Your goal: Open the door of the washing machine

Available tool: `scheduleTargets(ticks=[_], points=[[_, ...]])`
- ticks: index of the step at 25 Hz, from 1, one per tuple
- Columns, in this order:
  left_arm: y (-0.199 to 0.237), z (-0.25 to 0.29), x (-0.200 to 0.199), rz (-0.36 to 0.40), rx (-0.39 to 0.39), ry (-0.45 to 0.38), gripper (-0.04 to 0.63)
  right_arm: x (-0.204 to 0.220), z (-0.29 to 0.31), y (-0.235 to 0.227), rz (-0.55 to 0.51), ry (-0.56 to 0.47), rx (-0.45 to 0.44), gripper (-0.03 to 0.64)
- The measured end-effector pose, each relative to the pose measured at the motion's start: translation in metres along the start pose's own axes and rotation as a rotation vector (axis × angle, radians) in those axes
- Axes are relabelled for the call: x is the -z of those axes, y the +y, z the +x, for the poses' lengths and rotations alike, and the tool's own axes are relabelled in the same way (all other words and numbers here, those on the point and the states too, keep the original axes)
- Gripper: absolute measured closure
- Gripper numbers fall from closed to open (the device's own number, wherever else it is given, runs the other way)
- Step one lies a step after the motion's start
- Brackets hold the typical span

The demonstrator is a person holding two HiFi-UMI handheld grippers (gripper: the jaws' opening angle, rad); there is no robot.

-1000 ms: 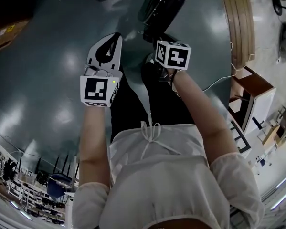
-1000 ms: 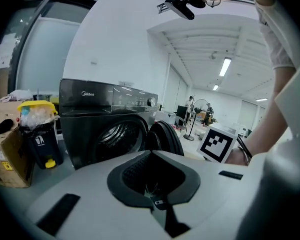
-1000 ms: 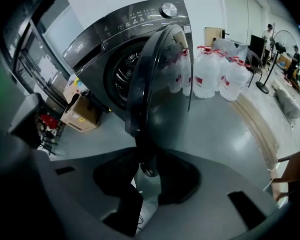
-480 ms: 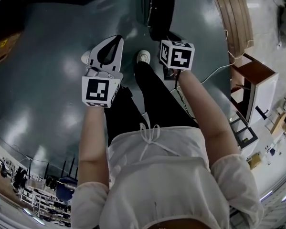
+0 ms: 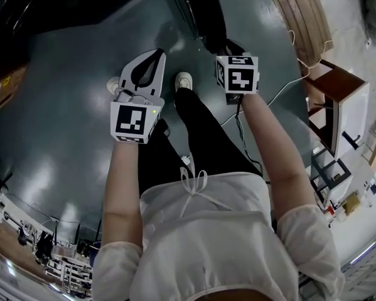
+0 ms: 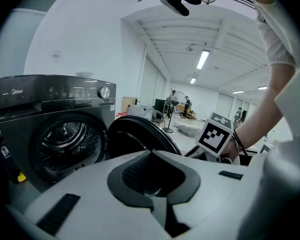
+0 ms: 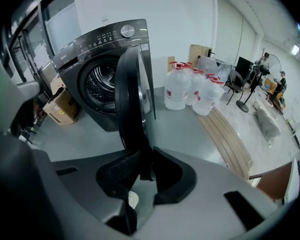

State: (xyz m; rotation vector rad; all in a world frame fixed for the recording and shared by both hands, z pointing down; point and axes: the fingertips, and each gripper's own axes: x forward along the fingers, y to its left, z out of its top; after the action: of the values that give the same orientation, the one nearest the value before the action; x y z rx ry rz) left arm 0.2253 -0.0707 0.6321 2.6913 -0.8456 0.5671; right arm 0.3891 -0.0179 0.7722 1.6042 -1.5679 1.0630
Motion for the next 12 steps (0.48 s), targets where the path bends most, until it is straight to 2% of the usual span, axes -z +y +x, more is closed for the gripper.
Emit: scheduleTargets(ticks=[5,12], points=[[-0.015,0.024,-0.024,0.023,0.020,-0.018,0.574,-0.008,-0.001,-0.032,-0.061,-0.008,0.006,0.546],[-0.024,0.050,-0.031,0.035,0.057,-0.010,0.574,-0.019,0.000,-0.074,-0.057,-0.007,0.065,0.543]])
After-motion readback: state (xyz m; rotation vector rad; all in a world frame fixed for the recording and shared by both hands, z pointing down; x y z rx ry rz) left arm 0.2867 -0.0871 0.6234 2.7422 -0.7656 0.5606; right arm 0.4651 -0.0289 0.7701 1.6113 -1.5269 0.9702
